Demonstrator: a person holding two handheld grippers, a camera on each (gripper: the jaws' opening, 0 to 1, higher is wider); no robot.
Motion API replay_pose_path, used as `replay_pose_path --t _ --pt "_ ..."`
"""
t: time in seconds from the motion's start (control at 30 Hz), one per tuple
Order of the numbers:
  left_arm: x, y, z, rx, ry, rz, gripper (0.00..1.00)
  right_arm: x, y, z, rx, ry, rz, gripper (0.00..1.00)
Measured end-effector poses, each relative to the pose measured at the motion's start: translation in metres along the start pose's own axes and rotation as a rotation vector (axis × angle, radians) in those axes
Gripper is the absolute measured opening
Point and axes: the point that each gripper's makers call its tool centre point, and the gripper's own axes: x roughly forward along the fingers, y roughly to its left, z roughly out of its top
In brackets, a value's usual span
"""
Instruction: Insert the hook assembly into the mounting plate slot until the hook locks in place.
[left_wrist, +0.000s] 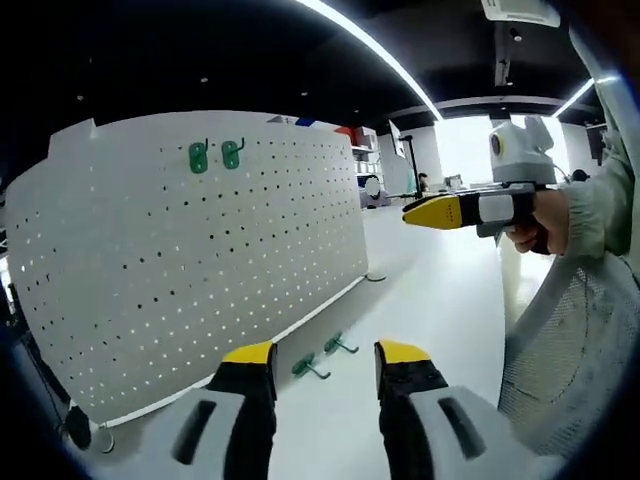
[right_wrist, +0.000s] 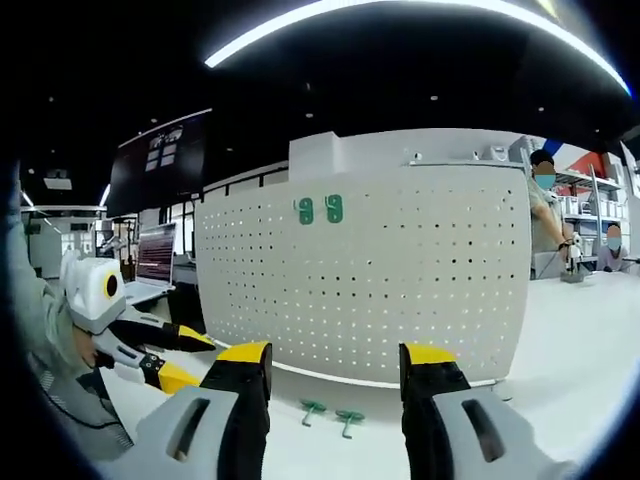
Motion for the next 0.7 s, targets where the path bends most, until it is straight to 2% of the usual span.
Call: replay_pose_path --t 0.37,0.7 --pt "0.018 0.017 0.001 0.041 0.021 -0.003 0.42 0.0 -0.005 0.001 0.045 -0.012 -0.008 0.49" --pt "0.043 0.023 -0.01 0.09 0.061 -0.042 0.42 0.0 -0.013 -0.001 0.064 -0.01 -0.03 0.49"
